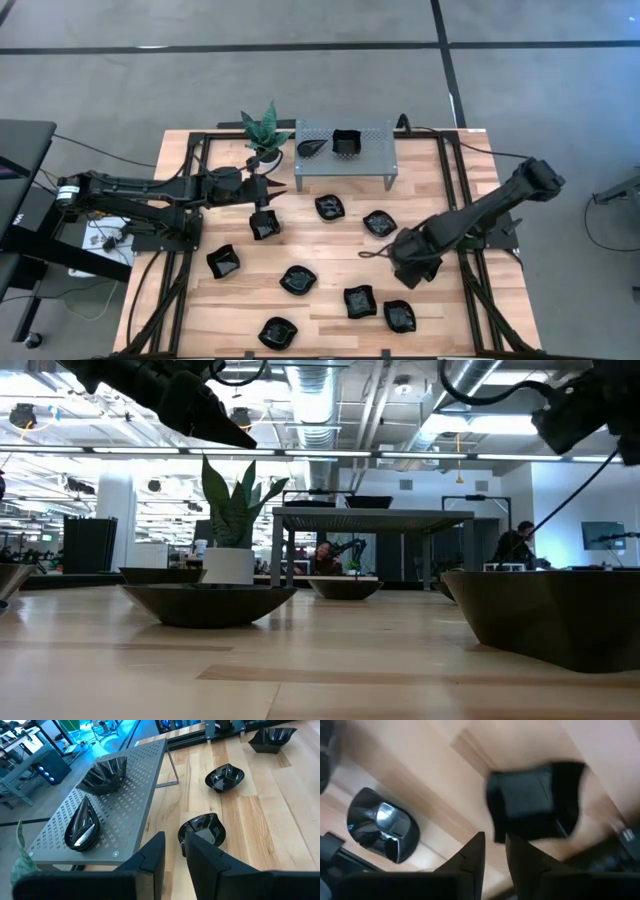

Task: Pick & Place Mini shaped plates
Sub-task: Stack the distorted square plate on top of the distorted square plate on the shelf

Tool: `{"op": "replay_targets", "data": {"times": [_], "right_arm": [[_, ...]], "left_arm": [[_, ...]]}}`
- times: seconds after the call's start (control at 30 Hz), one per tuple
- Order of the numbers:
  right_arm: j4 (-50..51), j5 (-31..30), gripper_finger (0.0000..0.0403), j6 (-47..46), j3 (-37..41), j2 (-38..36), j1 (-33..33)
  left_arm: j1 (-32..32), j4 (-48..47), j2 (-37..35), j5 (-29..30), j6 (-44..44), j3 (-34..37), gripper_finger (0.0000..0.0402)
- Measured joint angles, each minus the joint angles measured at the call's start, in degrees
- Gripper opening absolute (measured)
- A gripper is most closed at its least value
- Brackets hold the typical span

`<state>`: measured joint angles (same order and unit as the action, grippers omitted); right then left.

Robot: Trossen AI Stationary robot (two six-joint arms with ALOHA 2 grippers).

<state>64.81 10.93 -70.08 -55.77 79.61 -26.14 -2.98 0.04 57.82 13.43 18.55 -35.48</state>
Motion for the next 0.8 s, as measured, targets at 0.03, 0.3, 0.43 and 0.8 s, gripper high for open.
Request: {"op": "replay_targets", "data": {"times": [0.03,0.3,0.43,0.8], "right_arm": [[-1.6,-0.3,0.0072,1.5,0.0,1.1,-0.3],[-3.5,-1.8,0.0072,4.6,0.0,11.5,-1.9],[-4.0,-0.3,0.0072,6.9,0.0,14.9,-1.9],[-2.5,-0.6,0.0072,7.6,0.0,9.3,-1.7]], "left_arm": [[0.0,0.1,0.0,0.0,0.0,0.0,0.0076],[0.0,1.4,0.0,0.0,0.0,0.0,0.0076],[0.0,1.5,0.0,0.0,0.0,0.0,0.0076],[0.0,2.8,0.0,0.0,0.0,0.0,0.0076]]}}
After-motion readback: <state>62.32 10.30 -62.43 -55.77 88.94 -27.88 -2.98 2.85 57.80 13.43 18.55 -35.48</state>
